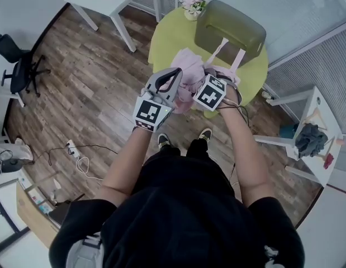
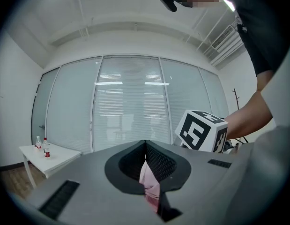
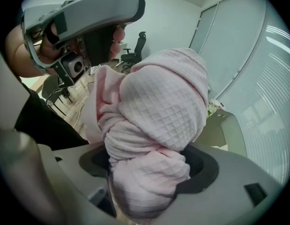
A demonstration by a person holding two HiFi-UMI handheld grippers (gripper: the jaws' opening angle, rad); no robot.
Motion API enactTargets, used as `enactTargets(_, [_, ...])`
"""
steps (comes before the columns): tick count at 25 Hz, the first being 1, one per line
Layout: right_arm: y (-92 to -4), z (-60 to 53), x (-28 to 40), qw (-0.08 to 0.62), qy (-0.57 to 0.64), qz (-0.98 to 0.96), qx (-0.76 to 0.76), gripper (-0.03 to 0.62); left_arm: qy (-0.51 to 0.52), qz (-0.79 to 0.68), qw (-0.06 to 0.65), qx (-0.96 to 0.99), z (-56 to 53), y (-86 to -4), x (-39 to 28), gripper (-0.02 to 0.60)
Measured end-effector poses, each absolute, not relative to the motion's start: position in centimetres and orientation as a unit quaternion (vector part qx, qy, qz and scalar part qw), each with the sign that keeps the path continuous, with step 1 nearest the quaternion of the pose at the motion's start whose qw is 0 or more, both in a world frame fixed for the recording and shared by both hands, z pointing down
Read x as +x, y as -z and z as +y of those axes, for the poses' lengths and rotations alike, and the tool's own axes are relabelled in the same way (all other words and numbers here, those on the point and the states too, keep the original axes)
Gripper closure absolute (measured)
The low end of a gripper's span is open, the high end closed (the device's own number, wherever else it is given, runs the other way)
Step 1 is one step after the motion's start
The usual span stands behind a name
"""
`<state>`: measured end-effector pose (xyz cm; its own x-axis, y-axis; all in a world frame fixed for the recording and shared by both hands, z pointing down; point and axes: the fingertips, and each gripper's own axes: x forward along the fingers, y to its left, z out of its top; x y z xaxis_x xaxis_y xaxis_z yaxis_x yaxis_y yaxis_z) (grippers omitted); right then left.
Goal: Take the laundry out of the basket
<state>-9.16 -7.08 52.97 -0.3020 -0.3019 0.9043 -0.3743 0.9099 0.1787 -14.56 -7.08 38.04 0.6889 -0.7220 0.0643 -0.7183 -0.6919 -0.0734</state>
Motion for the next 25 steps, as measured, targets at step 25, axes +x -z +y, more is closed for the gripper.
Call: enactTargets(25, [-59.9,-7.4,-11.0,0.555,-0.124,-0.791,0.225,0.182,0.079,0.342,-0.008,-0.936,-9.7,-43.5,-17.2,0.571])
